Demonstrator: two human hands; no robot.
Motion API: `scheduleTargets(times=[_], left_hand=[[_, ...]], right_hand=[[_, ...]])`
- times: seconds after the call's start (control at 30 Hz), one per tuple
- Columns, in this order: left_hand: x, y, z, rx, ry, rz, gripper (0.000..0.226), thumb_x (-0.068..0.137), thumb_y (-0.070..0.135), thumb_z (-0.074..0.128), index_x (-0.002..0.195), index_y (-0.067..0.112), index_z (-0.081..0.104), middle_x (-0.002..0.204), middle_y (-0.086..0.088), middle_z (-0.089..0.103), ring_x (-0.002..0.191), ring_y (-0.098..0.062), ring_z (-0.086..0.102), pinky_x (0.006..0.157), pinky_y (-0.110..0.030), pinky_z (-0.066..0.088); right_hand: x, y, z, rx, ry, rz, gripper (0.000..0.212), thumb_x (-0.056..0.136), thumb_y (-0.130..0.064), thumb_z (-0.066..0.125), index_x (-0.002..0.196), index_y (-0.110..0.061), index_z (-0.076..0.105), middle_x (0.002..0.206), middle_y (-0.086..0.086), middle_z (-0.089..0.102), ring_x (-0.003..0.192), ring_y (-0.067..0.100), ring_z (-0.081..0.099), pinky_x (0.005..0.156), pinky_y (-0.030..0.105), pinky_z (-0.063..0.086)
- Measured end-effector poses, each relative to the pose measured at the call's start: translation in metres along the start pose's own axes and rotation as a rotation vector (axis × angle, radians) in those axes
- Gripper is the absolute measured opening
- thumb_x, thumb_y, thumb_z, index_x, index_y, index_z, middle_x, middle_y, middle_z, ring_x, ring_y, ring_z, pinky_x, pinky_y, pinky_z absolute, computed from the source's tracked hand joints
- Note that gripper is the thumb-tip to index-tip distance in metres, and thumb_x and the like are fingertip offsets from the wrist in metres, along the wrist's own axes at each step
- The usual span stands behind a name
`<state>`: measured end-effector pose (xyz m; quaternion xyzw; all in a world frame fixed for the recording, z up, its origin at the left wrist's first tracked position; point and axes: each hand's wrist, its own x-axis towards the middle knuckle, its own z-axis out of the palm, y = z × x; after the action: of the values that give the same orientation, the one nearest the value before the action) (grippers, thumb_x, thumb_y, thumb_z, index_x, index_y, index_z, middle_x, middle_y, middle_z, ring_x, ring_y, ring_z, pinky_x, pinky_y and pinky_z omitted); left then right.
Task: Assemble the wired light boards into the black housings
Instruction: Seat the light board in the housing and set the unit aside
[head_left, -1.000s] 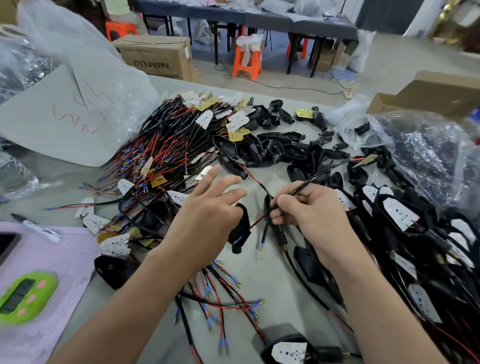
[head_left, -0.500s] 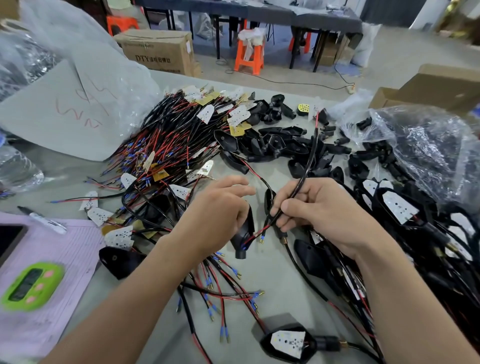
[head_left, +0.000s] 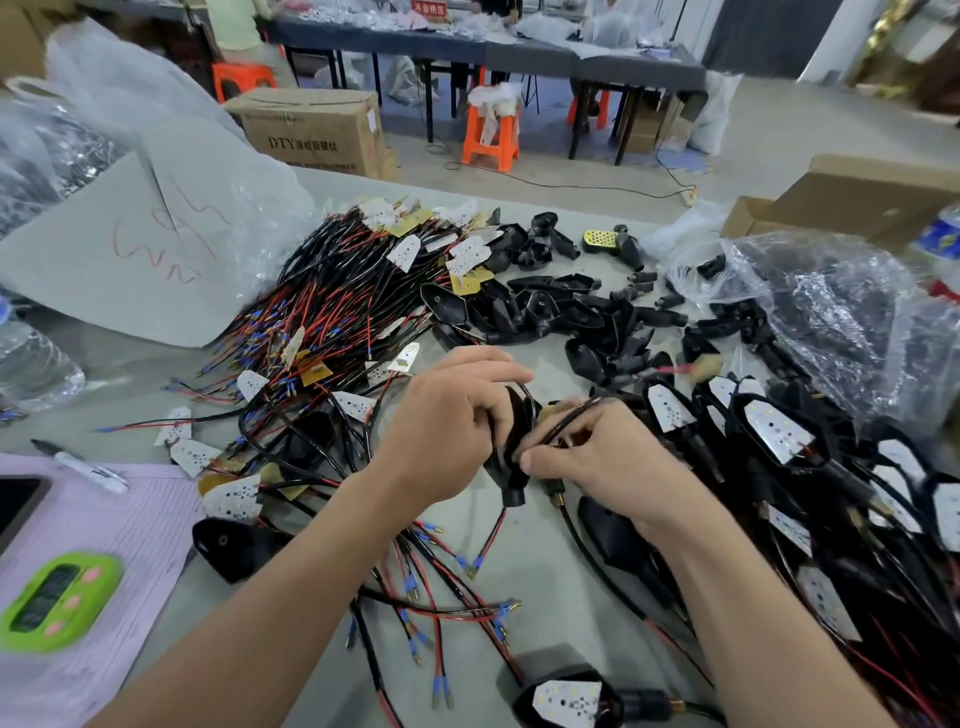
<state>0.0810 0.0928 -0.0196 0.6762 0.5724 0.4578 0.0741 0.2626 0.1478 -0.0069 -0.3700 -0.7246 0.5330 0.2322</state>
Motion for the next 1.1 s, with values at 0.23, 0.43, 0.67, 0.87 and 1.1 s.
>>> scheduleTargets(times=[0.23, 0.43, 0.67, 0.87, 1.1], left_hand=[[-0.001, -0.002, 0.009, -0.199, 0.118, -0.33, 0.061, 0.075, -0.02, 0.048, 0.087, 0.03, 0.08, 0.108, 0.013, 0.076, 0.107, -0.01, 0.069, 0.099, -0.038, 0.054], [-0.021, -0.012, 0.013, -0.626, -0.262, -0.737, 0.026, 0.105, 0.013, 0.055, 0.124, 0.025, 0.069, 0.09, 0.005, 0.077, 0.082, -0.017, 0.073, 0.078, -0.028, 0.057], [-0.035, -0.025, 0.012, -0.512, -0.282, -0.831, 0.026, 0.102, 0.006, 0.057, 0.089, 0.008, 0.079, 0.05, 0.002, 0.034, 0.042, -0.009, 0.026, 0.042, -0.018, 0.02], [-0.057, -0.05, -0.011, -0.639, -0.133, -0.907, 0.029, 0.102, 0.015, 0.058, 0.087, 0.015, 0.083, 0.051, 0.002, 0.032, 0.043, -0.009, 0.019, 0.038, -0.016, 0.019], [-0.082, -0.055, -0.024, -0.679, -0.314, -0.911, 0.023, 0.095, 0.024, 0.065, 0.09, 0.009, 0.081, 0.051, 0.003, 0.026, 0.042, -0.01, 0.02, 0.04, -0.018, 0.02]], right_hand=[[0.002, 0.01, 0.024, 0.227, 0.008, -0.015, 0.011, 0.081, -0.004, 0.074, 0.081, -0.011, 0.081, 0.08, 0.009, 0.076, 0.074, 0.013, 0.066, 0.07, 0.022, 0.051], [0.019, 0.02, 0.028, 0.363, 0.395, 0.094, 0.011, 0.084, -0.011, 0.075, 0.083, -0.02, 0.082, 0.082, 0.009, 0.079, 0.081, 0.033, 0.075, 0.082, 0.052, 0.061], [0.027, 0.027, 0.015, 0.559, 0.533, 0.19, 0.003, 0.08, -0.011, 0.08, 0.077, -0.009, 0.081, 0.077, 0.012, 0.077, 0.073, 0.03, 0.074, 0.065, 0.04, 0.063], [0.04, 0.036, -0.009, 1.015, 0.593, 0.387, 0.01, 0.092, -0.01, 0.072, 0.082, -0.006, 0.072, 0.075, 0.011, 0.076, 0.069, 0.021, 0.074, 0.077, 0.039, 0.061], [0.046, 0.03, 0.002, 1.124, 0.517, 0.357, 0.009, 0.091, 0.002, 0.068, 0.095, 0.0, 0.061, 0.079, 0.016, 0.062, 0.076, 0.031, 0.068, 0.069, 0.043, 0.063]])
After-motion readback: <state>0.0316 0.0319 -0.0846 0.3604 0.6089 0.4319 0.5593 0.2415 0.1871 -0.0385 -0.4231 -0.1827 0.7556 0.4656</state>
